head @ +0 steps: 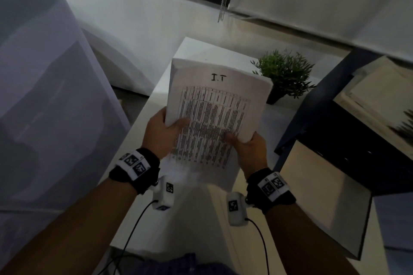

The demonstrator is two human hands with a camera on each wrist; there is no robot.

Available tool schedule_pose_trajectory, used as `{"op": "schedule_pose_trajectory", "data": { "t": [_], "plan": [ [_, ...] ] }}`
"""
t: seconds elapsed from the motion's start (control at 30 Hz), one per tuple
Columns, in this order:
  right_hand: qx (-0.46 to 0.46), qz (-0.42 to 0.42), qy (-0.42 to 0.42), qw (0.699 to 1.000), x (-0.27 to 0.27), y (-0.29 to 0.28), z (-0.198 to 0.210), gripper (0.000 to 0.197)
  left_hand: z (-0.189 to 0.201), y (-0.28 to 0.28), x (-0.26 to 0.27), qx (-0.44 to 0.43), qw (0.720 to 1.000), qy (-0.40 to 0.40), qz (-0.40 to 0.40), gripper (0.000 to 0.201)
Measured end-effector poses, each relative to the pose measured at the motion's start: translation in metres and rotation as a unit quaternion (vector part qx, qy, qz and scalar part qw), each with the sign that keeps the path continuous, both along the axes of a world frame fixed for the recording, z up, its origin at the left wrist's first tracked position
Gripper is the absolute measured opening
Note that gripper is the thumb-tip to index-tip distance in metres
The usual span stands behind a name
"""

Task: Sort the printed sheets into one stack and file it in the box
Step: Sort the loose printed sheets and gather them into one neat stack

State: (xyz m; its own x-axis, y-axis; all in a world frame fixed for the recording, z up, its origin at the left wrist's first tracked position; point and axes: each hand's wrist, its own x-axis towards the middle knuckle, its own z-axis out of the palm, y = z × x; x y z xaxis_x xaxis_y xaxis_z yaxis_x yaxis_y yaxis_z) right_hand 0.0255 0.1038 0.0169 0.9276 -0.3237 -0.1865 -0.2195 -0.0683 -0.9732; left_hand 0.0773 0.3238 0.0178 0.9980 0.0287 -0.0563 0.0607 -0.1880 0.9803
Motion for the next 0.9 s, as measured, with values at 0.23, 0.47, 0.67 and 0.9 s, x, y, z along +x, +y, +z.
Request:
{"op": "schedule_pose_trajectory", "data": {
  "t": [0.23,0.47,0.67,0.9],
  "plan": [
    [-0.068,0.040,0.230,0.970,-0.019,0.010,-0.096,0.043,-0.090,0.002,-0.007,0.139,0.953,0.266,-0.051,0.048],
    [-0.037,0.026,0.253,0.966,-0.031,0.019,-0.099,0.045,-0.092,-0.004,-0.010,0.130,0.944,0.302,-0.022,0.054],
    [0.001,0.004,0.269,0.963,-0.036,0.018,-0.109,0.063,-0.099,0.013,-0.018,0.110,0.937,0.330,-0.035,0.056],
    [-0.020,0.005,0.298,0.954,-0.043,0.009,-0.113,0.061,-0.099,0.030,-0.040,0.116,0.933,0.334,-0.062,0.048]
  ]
}}
